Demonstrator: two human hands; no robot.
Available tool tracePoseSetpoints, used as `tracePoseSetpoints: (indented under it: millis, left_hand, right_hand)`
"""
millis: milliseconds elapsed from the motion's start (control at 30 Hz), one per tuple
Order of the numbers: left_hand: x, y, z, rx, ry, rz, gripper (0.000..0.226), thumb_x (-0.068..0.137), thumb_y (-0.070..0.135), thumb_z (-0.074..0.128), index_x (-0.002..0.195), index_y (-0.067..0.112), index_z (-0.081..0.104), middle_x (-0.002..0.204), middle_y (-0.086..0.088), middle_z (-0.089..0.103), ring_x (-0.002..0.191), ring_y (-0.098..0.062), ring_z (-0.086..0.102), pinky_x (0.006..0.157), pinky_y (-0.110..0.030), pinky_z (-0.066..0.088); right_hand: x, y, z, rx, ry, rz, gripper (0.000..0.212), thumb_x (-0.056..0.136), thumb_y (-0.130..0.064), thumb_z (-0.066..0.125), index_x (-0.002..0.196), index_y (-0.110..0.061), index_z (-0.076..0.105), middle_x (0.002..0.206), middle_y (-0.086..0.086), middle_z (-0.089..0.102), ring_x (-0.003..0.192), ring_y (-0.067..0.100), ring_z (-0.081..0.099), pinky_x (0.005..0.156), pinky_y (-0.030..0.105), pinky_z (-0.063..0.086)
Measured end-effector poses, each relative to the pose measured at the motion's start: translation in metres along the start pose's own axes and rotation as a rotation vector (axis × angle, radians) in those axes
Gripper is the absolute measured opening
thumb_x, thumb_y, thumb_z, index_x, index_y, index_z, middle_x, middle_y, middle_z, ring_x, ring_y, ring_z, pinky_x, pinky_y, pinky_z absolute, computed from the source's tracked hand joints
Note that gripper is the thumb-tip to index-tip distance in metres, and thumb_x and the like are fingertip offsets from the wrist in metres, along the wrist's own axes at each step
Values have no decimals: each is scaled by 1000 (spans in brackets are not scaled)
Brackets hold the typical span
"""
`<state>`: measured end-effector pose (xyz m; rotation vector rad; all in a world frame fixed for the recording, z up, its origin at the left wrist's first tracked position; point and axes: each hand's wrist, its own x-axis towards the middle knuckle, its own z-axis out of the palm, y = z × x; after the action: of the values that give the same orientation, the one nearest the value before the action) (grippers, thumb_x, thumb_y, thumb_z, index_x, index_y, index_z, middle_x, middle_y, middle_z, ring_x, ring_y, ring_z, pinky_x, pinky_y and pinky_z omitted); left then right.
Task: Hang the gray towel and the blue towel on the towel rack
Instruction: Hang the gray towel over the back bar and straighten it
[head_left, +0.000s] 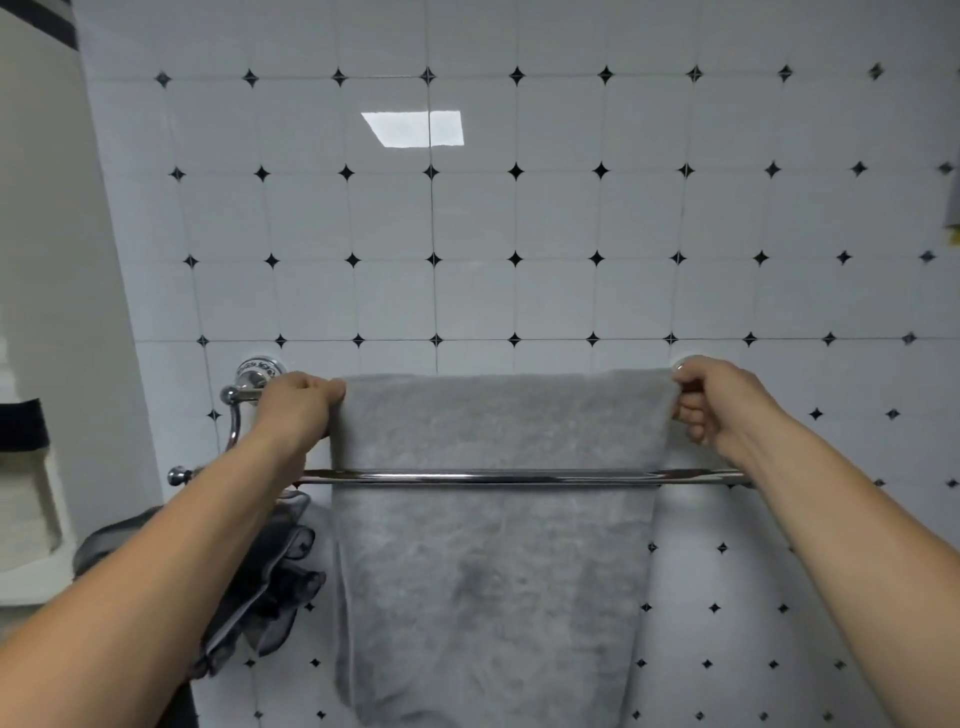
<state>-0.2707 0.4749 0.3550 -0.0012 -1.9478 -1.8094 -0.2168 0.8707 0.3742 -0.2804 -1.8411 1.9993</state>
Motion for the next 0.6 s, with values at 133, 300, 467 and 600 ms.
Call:
tracePoseSetpoints:
  millis: [133,300,467,600]
  left_hand:
    - [-5,2,10,51,-38,-16,22,81,18,74,73,9,56,81,-15,58,75,-24,53,68,-38,49]
    - [-3,16,15,536,-6,83,33,78,29,73,72,-3,65,65,-16,60,62,-28,56,71,-47,57]
    - [-11,4,-10,317,-148,-29,13,79,9,74,78,-2,67,85,-20,67,78,-28,62,89,-50,54]
    - [-25,-4,-16,302,-207,15,19,72,12,82,62,5,68,74,-16,70,72,-23,62,79,-37,53]
  right_hand:
    - [3,4,11,-150,-61,-13,19,75,-11,69,69,-19,53,50,0,44,38,11,33,40,19,16]
    - [0,1,22,-359,-47,-180,29,67,-17,86,86,-19,64,74,1,62,58,11,53,45,20,38]
    - [2,1,-19,-373,-161,-161,13,74,-9,78,84,-13,71,72,4,61,57,13,45,38,17,33]
    - [5,4,-30,-323,-166,-127,3,82,-11,72,83,-13,70,65,4,58,50,12,42,34,13,30]
